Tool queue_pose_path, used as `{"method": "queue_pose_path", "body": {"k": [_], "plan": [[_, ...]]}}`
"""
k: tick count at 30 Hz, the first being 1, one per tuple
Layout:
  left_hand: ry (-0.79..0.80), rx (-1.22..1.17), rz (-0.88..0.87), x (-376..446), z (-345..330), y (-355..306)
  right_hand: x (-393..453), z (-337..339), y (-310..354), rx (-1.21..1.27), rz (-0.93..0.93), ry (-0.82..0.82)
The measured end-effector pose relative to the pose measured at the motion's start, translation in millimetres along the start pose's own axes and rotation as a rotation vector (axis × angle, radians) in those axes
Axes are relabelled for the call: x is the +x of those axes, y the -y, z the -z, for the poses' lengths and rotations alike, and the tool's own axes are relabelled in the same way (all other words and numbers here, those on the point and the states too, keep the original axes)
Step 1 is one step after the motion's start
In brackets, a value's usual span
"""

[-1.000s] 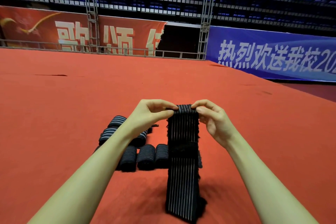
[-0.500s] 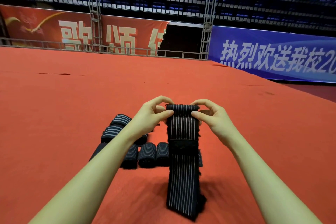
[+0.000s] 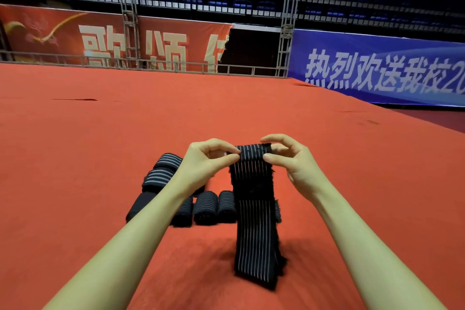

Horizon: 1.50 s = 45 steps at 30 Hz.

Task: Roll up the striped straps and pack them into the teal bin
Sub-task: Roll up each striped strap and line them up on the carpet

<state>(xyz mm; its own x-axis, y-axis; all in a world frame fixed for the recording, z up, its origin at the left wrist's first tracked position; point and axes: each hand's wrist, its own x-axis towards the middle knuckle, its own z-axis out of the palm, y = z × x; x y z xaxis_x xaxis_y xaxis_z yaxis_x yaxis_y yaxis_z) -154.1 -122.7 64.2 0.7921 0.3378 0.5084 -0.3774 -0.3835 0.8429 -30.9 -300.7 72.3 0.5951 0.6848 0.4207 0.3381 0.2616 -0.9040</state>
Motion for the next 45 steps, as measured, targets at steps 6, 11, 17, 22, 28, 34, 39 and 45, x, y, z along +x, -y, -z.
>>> {"method": "queue_pose_path", "body": {"k": [6, 11, 17, 22, 28, 34, 39, 45], "plan": [[0.016, 0.122, 0.079, -2, -3, 10, 2, -6, -4, -0.006, -0.031, -0.078], [0.047, 0.106, 0.086, -6, -4, 15, -3, -2, -12, -0.164, -0.049, -0.036], [0.046, 0.025, 0.090, -5, -4, 6, -6, -3, -16, -0.024, -0.040, 0.001], [0.113, -0.066, 0.110, -8, 0, 8, -6, -6, -18, 0.088, -0.044, 0.003], [0.152, -0.101, 0.086, -6, 1, 0, -5, -9, -21, 0.123, -0.002, -0.010], [0.053, -0.034, 0.065, -9, 1, 2, -6, -1, -23, 0.060, -0.042, 0.045], [0.044, -0.061, 0.083, -10, -3, 4, -9, -1, -21, -0.026, -0.058, 0.050], [-0.007, -0.049, 0.062, -11, -7, 8, -11, -5, -21, -0.199, -0.087, 0.061]]}}
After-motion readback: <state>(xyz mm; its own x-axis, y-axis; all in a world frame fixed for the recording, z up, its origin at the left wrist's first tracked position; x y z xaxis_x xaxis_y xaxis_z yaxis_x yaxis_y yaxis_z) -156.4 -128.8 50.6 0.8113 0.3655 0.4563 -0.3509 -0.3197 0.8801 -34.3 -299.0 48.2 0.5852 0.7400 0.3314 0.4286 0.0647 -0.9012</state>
